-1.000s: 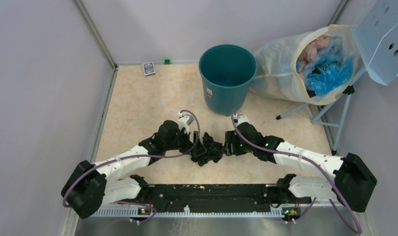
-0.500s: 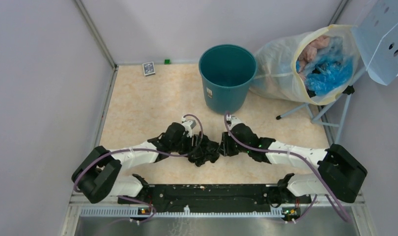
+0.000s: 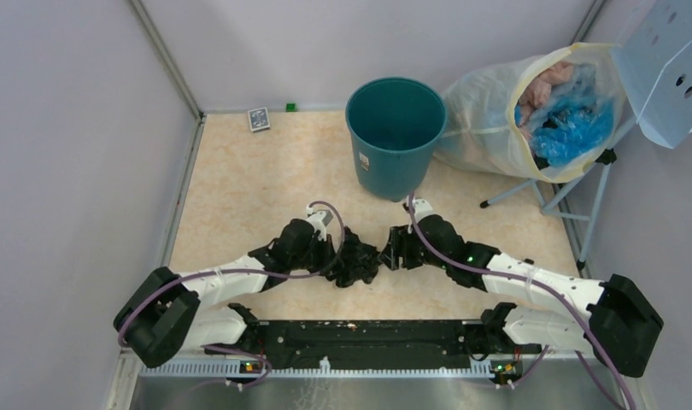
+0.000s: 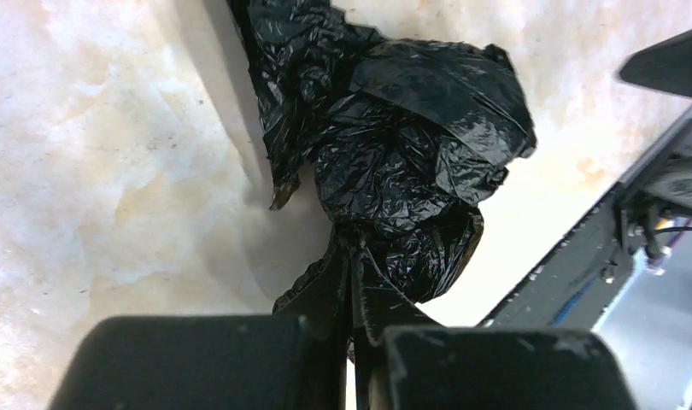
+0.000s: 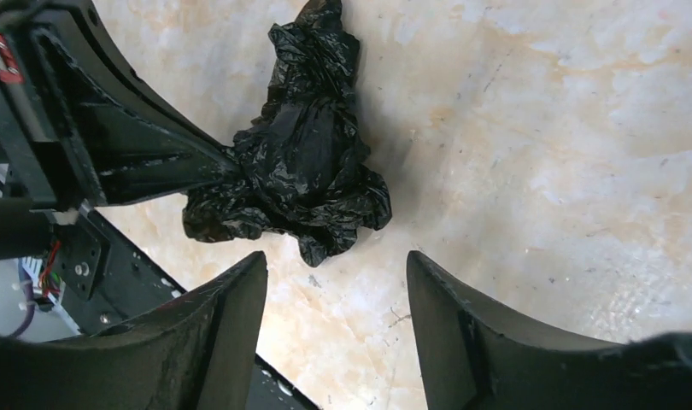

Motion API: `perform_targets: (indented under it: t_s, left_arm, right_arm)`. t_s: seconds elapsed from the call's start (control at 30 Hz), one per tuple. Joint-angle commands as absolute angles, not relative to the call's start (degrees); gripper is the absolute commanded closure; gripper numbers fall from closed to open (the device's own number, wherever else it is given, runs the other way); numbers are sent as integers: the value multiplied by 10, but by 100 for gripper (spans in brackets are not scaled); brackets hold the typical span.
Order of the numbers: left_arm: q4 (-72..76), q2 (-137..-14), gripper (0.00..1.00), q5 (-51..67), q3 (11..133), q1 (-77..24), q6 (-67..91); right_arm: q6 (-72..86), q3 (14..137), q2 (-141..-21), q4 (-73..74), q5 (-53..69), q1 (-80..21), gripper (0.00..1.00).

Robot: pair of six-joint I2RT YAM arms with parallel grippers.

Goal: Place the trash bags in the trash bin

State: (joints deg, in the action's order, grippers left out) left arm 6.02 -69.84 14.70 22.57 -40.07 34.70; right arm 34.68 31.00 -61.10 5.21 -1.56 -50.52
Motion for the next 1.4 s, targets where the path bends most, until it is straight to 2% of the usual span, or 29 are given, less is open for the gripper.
perform_targets:
  t_s: [0.0,0.27,0.37,0.4,0.5,0.6,0.77,0.9,1.13,1.33,1.37]
  left_arm:
    - [126,-663,100,189,210,-396,384]
    - [229,-586,100,238,183,-391,477]
    - [252,-576,100,263,186,-390,490]
    - [255,-577,100,271,189,-390,493]
    - [246,-575,100,270,197,-390,490]
    - [181,-566,100,206,210,-388,477]
    - [20,-568,100,94,253,-362,458]
    - [-10,-563,100,75,246,-326,451]
    - [-23,-558,100,79,213,-269,446]
    - [-24,-565,96,106,225,-269,409]
    - [-25,-566,96,112,228,-269,399]
  right_arm:
    - [347,287,-618,-10,32,-509,37]
    - [396,245,-592,-92,54,-510,31]
    - [406,248,-570,-94,60,-509,35]
    - [411,252,-561,-92,63,-509,42]
    - [428,269,-530,-73,65,-509,78]
    - [440,292,-490,16,21,-509,100]
    - [434,331,-451,189,-99,-509,100]
    - [446,357,-450,293,-187,-509,100]
    - [450,356,-426,301,-219,-509,100]
    - [411,350,-442,246,-166,-509,100]
    - [393,349,-450,229,-142,-509,93]
